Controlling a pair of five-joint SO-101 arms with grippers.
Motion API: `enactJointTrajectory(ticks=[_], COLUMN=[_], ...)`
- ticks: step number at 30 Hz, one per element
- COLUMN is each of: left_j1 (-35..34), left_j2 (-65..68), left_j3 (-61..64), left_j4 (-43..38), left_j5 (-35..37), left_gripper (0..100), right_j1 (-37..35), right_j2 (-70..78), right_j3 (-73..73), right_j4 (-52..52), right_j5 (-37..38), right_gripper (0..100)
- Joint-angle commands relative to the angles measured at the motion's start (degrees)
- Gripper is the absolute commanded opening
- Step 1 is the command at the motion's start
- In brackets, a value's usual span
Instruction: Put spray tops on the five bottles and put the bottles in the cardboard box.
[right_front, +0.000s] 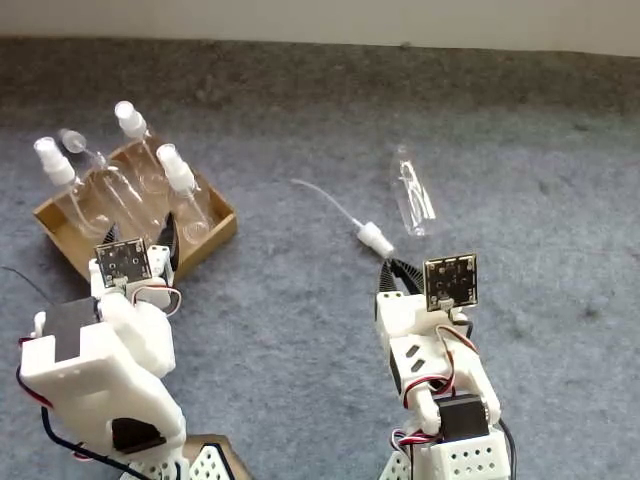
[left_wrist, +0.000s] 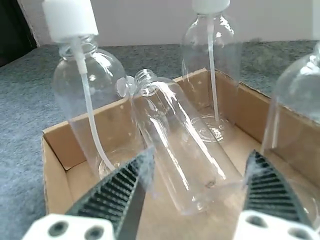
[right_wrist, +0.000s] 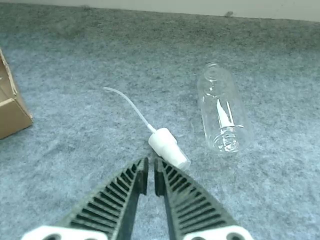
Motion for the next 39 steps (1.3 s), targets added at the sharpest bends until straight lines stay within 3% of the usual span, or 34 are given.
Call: enactJointTrajectory(ticks=[1, 4, 12, 22, 39], left_j1=[1.1, 1.1, 0.48, -2.07, -4.88], left_j2=[0.22, 0.22, 0.22, 0.31, 0.22], left_j3=[1.63, 2.95, 4.79, 9.36, 11.21], left_j4=[-0.18, -2.64, -3.43, -13.1, -15.3], left_j5=[-0.97, -0.97, -1.14, -4.22, -4.13], left_gripper=[32, 38, 38, 38, 38], right_j1=[0.31, 0.31, 0.31, 0.31, 0.31], right_j2=[-0.57, -0.57, -0.57, -0.57, -0.57], right_j3=[5.93, 5.93, 5.93, 5.93, 5.93], right_j4=[-1.36, -1.36, -1.36, -1.36, -1.36], right_j5=[0.62, 0.62, 0.62, 0.62, 0.62], right_gripper=[1.9, 1.9, 1.9, 1.9, 1.9])
